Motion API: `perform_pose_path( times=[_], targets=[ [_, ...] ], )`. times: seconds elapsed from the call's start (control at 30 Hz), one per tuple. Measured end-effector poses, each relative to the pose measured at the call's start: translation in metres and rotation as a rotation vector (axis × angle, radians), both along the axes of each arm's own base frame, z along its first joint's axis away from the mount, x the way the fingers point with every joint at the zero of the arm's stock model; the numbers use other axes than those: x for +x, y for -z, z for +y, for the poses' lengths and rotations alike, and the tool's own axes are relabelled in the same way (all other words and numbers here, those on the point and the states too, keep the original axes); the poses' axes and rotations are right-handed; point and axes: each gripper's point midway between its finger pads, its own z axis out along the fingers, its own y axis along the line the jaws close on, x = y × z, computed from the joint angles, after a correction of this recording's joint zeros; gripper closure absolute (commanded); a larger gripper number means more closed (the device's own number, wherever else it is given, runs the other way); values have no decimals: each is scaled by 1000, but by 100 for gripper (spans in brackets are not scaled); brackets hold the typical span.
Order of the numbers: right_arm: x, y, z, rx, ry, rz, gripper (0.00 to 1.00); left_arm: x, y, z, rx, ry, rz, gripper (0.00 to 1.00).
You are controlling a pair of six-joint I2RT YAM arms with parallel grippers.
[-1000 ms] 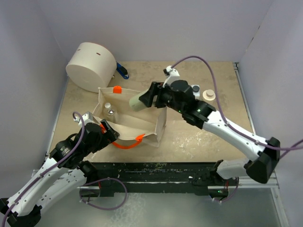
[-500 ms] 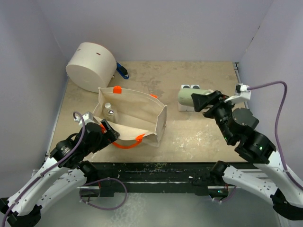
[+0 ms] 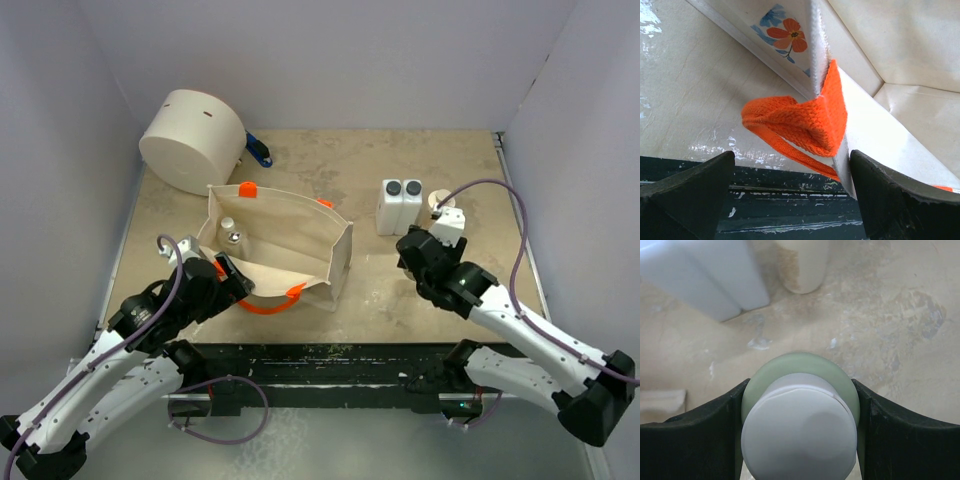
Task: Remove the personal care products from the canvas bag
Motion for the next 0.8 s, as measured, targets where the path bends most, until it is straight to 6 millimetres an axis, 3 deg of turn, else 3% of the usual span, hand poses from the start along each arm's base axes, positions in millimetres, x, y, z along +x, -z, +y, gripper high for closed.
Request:
perform_pose_path(
  times=[0.17,0.5,0.63,0.8],
  targets=[
    [23,21,-50,71,196,43,100,0,0,0,0,0,0,0],
    [44,39,-135,106,418,90,100,0,1,0,5,-1,5,0],
    [66,38,-147,85,420,95,100,0,2,0,7,-1,6,0],
    [111,28,-149,87,376,69,100,0,1,0,6,-1,5,0]
  ],
)
